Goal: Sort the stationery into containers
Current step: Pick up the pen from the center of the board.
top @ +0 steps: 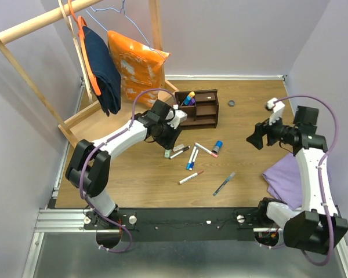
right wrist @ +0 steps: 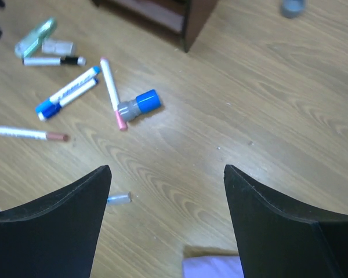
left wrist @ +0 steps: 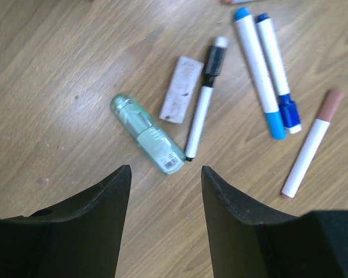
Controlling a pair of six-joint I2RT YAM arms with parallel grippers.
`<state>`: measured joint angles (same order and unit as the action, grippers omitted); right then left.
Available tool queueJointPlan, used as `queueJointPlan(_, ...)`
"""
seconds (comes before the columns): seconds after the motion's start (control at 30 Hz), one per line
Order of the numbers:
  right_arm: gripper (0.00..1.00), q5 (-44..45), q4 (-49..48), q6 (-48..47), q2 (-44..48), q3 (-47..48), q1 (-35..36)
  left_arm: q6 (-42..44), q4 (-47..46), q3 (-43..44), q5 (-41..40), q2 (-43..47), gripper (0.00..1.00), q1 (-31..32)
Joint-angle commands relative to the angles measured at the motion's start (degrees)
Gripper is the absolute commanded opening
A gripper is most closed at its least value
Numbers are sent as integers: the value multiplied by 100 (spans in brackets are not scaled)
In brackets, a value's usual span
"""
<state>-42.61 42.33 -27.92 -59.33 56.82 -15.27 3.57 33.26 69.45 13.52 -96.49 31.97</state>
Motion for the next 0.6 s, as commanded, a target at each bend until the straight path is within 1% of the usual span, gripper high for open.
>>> queueJointPlan(0.0, 86, 234, -38, -820, -227, 49, 892, 477, -188, -2, 380, 87, 59, 406)
queueJointPlan(0.07, 86, 393, -171, -698, -281, 31, 1174, 539, -223, 225, 100, -211, 58, 573)
queueJointPlan(0.13, 86, 385, -330, -444, -386, 66, 1219, 583, -179, 454, -50, -544, 58, 793)
queueJointPlan(0.17, 86, 350, -417, -259, -412, 92, 1228, 740, -101, 873, -312, -834, 58, 1002)
queueJointPlan(0.23, 86, 376, -479, -179, -343, 14, 1237, 802, -56, 1043, -499, -1003, 58, 1118)
queueJointPlan(0.57, 86, 578, -471, 14, 229, -390, 1237, 926, -12, 1571, -789, -1767, 58, 1189)
